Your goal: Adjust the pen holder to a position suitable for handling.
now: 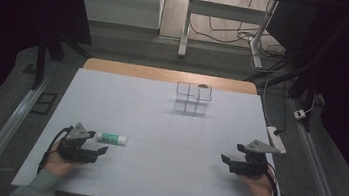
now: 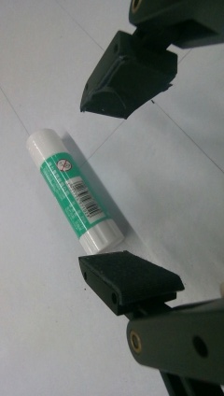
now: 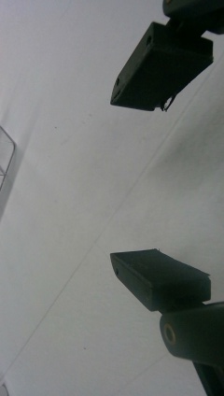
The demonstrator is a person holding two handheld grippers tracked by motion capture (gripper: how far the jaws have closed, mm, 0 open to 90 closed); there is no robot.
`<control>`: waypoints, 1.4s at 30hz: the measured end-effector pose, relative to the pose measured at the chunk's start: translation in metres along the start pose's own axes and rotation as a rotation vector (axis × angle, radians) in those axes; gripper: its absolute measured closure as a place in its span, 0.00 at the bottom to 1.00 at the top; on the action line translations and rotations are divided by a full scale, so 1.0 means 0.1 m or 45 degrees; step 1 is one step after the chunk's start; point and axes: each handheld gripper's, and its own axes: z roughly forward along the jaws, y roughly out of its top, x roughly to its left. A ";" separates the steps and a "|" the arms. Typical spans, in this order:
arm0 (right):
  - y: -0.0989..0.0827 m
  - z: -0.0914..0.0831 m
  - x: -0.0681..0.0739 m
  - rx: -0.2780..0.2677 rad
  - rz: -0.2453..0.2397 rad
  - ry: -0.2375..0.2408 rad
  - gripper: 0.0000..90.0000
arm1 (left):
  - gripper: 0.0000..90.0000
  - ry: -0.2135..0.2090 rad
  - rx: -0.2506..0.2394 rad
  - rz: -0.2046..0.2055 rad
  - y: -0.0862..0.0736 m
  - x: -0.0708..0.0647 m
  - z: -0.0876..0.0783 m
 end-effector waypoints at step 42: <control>0.57 0.56 -0.22 -0.001 0.039 -0.007 0.40 | 0.25 -0.003 0.003 0.011 0.01 -0.01 0.00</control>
